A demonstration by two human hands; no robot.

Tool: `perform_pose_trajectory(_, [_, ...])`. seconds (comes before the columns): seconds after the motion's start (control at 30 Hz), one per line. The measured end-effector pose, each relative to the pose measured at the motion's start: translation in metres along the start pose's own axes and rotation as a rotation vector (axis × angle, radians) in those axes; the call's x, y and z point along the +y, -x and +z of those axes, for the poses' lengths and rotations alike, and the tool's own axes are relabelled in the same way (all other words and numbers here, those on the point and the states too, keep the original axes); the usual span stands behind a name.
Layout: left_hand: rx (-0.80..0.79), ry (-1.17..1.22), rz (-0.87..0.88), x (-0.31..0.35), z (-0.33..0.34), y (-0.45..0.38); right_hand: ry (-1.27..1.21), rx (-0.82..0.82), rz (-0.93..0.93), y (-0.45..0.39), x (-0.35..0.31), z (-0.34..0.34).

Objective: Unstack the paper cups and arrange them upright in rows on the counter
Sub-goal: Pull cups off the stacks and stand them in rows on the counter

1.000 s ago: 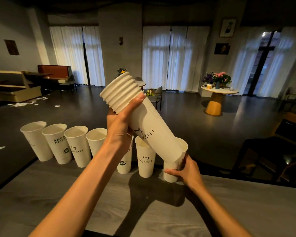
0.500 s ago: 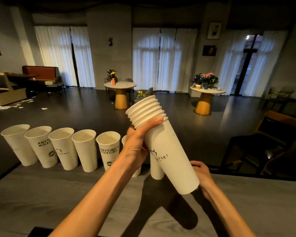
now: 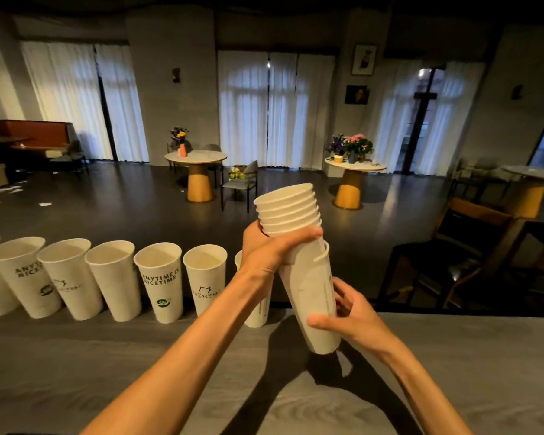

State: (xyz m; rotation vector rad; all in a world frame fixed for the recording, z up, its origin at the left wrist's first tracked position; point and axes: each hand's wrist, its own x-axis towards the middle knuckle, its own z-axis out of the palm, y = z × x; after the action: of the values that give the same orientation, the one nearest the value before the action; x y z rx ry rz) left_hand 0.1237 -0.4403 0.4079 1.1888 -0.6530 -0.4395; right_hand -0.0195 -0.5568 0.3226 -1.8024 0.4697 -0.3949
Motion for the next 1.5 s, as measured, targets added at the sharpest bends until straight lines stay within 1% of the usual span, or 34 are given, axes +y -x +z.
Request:
perform_pose_trajectory(0.03, [0.032,-0.002,0.021,0.005,-0.001,-0.003,0.073,0.028,0.014,-0.004,0.008,0.002])
perform_pose_trajectory(0.1, [0.095,0.019,0.044,0.017,-0.002,-0.012,0.126,0.071,0.054,-0.014,0.025,0.006])
perform_pose_trajectory(0.17, [0.164,0.098,0.034,0.029,-0.003,-0.019,0.088,0.111,0.071,-0.021,0.036,0.014])
perform_pose_trajectory(0.23, [0.227,0.244,0.0,0.041,-0.004,-0.022,0.032,0.168,0.088,-0.031,0.046,0.017])
perform_pose_trajectory(0.3, [0.256,0.384,-0.036,0.051,-0.006,-0.022,-0.013,0.205,0.098,-0.044,0.056,0.018])
perform_pose_trajectory(0.37, [0.273,0.457,-0.046,0.057,-0.009,-0.024,-0.027,0.211,0.098,-0.056,0.062,0.019])
perform_pose_trajectory(0.43, [0.276,0.478,-0.049,0.058,-0.014,-0.028,-0.004,0.21,0.07,-0.066,0.064,0.02])
perform_pose_trajectory(0.57, [0.286,0.574,-0.091,0.056,-0.018,-0.034,0.093,0.218,0.068,-0.086,0.066,0.023])
perform_pose_trajectory(0.63, [0.295,0.601,-0.118,0.054,-0.019,-0.033,0.142,0.205,0.044,-0.092,0.069,0.026])
perform_pose_trajectory(0.73, [0.305,0.6,-0.16,0.049,-0.017,-0.026,0.151,0.19,0.028,-0.104,0.081,0.024])
perform_pose_trajectory(0.83, [0.322,0.559,-0.185,0.046,-0.015,-0.017,0.109,0.158,0.078,-0.094,0.075,0.023])
perform_pose_trajectory(0.9, [0.304,0.56,-0.194,0.046,-0.015,-0.008,0.038,0.129,0.162,-0.085,0.075,0.015])
perform_pose_trajectory(0.93, [0.288,0.565,-0.204,0.047,-0.016,-0.002,0.025,0.144,0.206,-0.075,0.072,0.007])
perform_pose_trajectory(0.97, [0.284,0.558,-0.22,0.044,-0.018,0.003,0.057,0.191,0.229,-0.067,0.071,-0.001])
perform_pose_trajectory(1.0, [0.279,0.541,-0.243,0.04,-0.019,0.009,0.155,0.286,0.225,-0.056,0.067,-0.009])
perform_pose_trajectory(1.03, [0.259,0.527,-0.265,0.035,-0.02,0.016,0.27,0.389,0.16,-0.045,0.062,-0.018])
perform_pose_trajectory(1.07, [0.224,0.516,-0.286,0.029,-0.021,0.023,0.329,0.494,0.082,-0.034,0.055,-0.024])
perform_pose_trajectory(1.1, [0.184,0.501,-0.306,0.023,-0.02,0.032,0.291,0.554,0.024,-0.022,0.044,-0.026])
perform_pose_trajectory(1.13, [0.154,0.479,-0.317,0.016,-0.019,0.042,0.164,0.527,0.001,-0.008,0.028,-0.025])
perform_pose_trajectory(1.17, [0.142,0.457,-0.318,0.009,-0.017,0.05,-0.016,0.421,0.041,0.004,0.012,-0.023])
perform_pose_trajectory(1.23, [0.115,0.436,-0.317,-0.002,-0.016,0.066,-0.343,0.011,0.194,0.033,-0.017,-0.009])
perform_pose_trajectory(1.27, [0.114,0.429,-0.312,-0.006,-0.017,0.073,-0.427,-0.178,0.223,0.047,-0.026,0.002])
perform_pose_trajectory(1.3, [0.113,0.413,-0.301,-0.01,-0.021,0.078,-0.444,-0.292,0.224,0.057,-0.028,0.01])
perform_pose_trajectory(1.37, [0.093,0.337,-0.264,-0.011,-0.034,0.083,-0.359,-0.304,0.232,0.068,-0.029,0.026])
perform_pose_trajectory(1.43, [0.085,0.257,-0.228,-0.011,-0.047,0.086,-0.226,-0.258,0.235,0.075,-0.03,0.038])
perform_pose_trajectory(1.5, [0.068,0.237,-0.227,-0.013,-0.062,0.087,-0.126,-0.223,0.232,0.077,-0.03,0.047])
